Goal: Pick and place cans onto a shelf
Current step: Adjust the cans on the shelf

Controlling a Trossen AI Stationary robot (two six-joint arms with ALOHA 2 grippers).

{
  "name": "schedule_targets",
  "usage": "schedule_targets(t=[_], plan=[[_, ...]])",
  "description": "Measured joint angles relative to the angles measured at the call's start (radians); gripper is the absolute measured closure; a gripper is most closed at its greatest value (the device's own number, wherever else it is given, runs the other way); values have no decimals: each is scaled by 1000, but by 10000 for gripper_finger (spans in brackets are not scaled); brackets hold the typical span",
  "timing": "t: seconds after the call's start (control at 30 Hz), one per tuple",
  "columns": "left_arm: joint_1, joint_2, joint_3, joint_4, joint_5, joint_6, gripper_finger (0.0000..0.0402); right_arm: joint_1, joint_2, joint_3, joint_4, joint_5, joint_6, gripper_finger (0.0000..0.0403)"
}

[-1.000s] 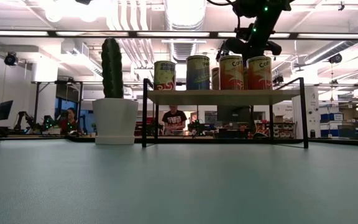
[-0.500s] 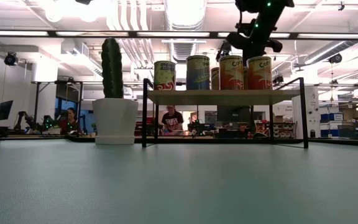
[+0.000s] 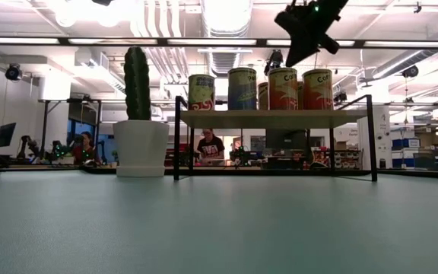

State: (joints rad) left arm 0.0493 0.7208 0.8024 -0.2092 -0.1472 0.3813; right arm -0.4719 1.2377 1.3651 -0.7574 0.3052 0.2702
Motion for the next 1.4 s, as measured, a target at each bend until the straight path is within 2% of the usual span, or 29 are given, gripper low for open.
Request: schedule_targets(t=[0.23, 0.37, 0.57, 1.1, 1.4], plan=[[0, 0, 0, 0, 0, 0, 402, 122, 26, 0, 0, 3, 32, 390], [0, 0, 0, 0, 0, -1, 402, 152, 59, 0, -1, 35, 55, 390], [0, 0, 0, 0, 0, -5, 402, 154, 102, 0, 9, 66, 60, 390], [0, 0, 0, 0, 0, -6, 402, 154, 86, 18, 7, 62, 50, 390], [0, 0, 0, 16, 0, -6, 402, 100, 101, 31, 124, 113, -35, 390]])
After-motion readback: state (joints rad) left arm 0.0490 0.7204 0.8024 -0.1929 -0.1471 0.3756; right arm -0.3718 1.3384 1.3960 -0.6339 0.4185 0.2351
